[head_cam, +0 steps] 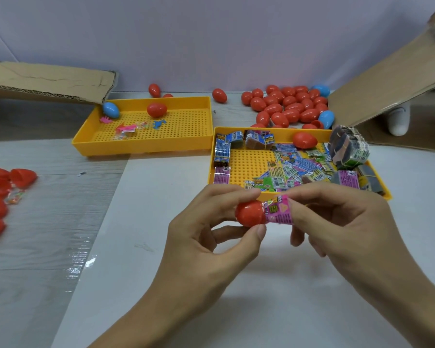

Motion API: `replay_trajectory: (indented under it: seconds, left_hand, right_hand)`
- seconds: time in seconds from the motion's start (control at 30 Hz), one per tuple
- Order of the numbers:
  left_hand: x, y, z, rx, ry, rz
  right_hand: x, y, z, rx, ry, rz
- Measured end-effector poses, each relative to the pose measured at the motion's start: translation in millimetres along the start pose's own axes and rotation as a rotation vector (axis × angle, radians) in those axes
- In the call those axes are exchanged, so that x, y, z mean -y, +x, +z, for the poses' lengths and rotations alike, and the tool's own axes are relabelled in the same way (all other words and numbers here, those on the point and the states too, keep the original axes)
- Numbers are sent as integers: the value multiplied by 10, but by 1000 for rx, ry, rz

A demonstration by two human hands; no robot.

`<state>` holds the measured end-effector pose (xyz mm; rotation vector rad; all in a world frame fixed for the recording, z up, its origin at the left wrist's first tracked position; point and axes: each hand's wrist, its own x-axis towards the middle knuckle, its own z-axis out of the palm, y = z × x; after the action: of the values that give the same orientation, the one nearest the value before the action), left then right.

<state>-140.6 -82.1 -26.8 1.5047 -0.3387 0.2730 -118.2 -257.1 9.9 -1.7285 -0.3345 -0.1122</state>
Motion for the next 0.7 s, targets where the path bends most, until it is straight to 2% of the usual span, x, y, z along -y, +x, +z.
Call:
replay_trajectory:
  seconds: [0.7]
  left_hand:
    - [-17,-10,12,-38,52,-5]
  right_hand:
    - [-13,-15,1,39,-25,13]
